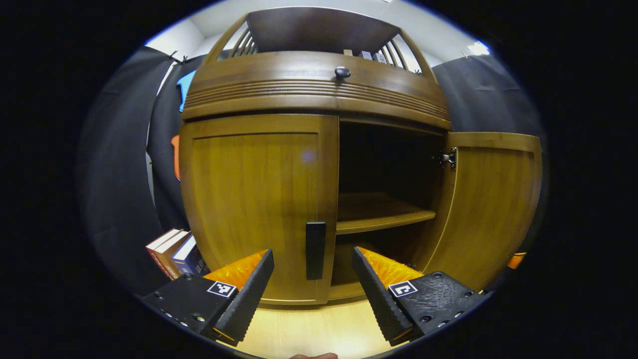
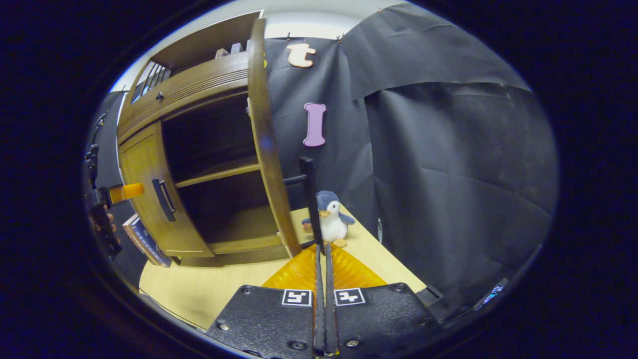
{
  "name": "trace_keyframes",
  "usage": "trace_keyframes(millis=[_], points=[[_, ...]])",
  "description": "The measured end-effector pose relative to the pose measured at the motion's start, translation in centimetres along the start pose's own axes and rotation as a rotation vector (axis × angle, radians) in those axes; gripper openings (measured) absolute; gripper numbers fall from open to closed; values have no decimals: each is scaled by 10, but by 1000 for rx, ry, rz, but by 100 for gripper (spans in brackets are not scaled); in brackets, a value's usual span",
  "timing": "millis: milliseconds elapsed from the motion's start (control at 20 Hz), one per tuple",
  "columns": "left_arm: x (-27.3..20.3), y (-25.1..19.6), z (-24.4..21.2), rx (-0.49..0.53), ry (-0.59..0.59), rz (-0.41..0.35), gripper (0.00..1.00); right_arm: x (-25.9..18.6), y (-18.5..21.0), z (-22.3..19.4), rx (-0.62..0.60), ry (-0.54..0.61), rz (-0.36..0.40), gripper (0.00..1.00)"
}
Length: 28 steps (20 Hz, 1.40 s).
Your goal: Open the right door of the double-door shoe cabinet with the right hand, and open the left door with the left hand.
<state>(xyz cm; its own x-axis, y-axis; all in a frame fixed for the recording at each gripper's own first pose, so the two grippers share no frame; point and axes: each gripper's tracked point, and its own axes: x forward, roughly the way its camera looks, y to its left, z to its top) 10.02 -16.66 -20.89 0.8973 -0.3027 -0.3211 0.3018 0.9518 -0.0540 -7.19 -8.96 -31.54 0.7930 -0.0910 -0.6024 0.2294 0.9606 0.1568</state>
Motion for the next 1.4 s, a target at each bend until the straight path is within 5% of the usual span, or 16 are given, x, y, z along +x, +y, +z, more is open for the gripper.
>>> trace_keyframes(millis=[400, 450, 650, 700, 800, 850, 950, 1000, 1100, 1250, 1350, 1400], points=[[66, 4, -25, -25, 50, 14, 95, -46, -27, -8, 67, -32, -71, 6], [72, 8, -27, -29, 50, 27, 95, -51, -29, -6, 73, -41, -76, 9], [91, 14, -26, -38, 35, 41, 100, -65, -35, 1, 69, -73, -104, 44], [94, 15, -26, -29, 31, 43, 93, -66, -33, 2, 66, -74, -107, 51], [103, 17, -26, 9, 35, 45, 93, -69, -31, 5, 58, -79, -109, 55], [103, 20, -29, 11, 35, 46, 81, -70, -31, 6, 52, -80, -109, 55], [104, 20, -30, -7, 24, 45, 88, -71, -29, 1, 37, -70, -110, 55], [104, 20, -29, -10, 15, 43, 81, -71, -26, 0, 30, -63, -105, 55], [103, 19, -29, -30, 5, 29, 95, -70, -23, 0, 21, -53, -102, 58], [102, 17, -29, -63, 12, 0, 62, -68, -13, -4, -3, -29, -89, 58], [102, 12, -30, -64, 16, -38, 70, -70, -10, -10, -27, -8, -85, 62], [101, 7, -29, -69, 12, -42, 50, -71, -6, -10, -35, -6, -79, 59]])
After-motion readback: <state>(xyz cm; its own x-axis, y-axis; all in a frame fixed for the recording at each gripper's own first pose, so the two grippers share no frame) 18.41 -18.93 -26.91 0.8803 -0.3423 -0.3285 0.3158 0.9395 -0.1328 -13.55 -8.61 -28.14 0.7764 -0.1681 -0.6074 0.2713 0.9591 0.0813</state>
